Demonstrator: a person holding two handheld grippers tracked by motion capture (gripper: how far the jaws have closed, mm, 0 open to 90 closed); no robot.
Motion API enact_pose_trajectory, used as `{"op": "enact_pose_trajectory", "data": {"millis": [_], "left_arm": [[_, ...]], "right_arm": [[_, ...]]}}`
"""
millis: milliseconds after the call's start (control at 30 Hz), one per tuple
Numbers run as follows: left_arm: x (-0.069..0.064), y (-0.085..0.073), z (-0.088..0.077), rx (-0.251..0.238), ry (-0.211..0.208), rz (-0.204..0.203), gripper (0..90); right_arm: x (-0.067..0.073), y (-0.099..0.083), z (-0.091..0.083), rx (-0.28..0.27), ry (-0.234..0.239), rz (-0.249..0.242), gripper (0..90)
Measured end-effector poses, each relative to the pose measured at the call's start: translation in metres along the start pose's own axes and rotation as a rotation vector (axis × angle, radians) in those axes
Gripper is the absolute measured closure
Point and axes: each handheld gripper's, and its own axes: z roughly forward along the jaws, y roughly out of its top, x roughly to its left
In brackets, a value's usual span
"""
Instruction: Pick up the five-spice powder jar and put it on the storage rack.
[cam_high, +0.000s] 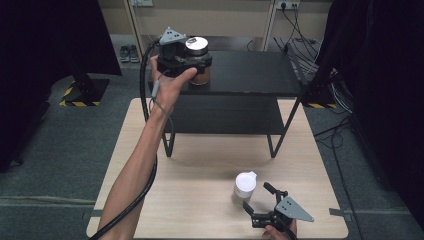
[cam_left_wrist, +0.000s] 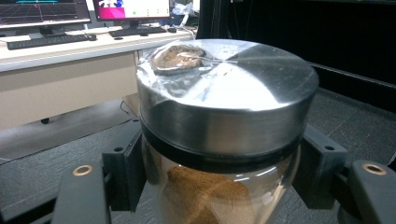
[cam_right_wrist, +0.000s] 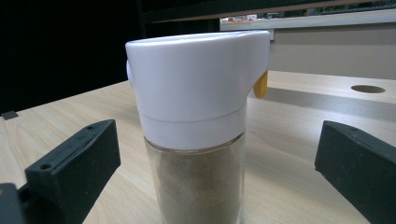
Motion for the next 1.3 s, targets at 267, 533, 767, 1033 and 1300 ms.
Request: {"op": "enact_pose_trajectory", "data": {"millis": [267, 533, 767, 1033, 1300], "left_arm": [[-0.006, -0.008, 0.003, -0.03, 0.017, 0.004, 29.0], [-0.006, -0.021, -0.001, -0.099, 0.026, -0.043, 5.8], [-0.008, -0.032, -0.011, -0.126, 0.025, -0.037, 0.1], [-0.013, -0.036, -0.023, -0.146, -0.002, -0.035, 0.1], [-0.019, -0.05, -0.037, -0.168, -0.014, -0.034, 0.1]], "right_arm": [[0.0, 0.0, 0.0, -0.001, 0.0, -0.002, 0.4], [-0.001, 0.0, 0.0, -0.002, 0.001, 0.002, 0.4], [-0.001, 0.0, 0.0, 0.0, 0.002, 0.0, 0.4], [0.0, 0.0, 0.001, -0.002, 0.001, 0.0, 0.4], [-0.001, 0.0, 0.001, -0.001, 0.002, 0.002, 0.4]]}}
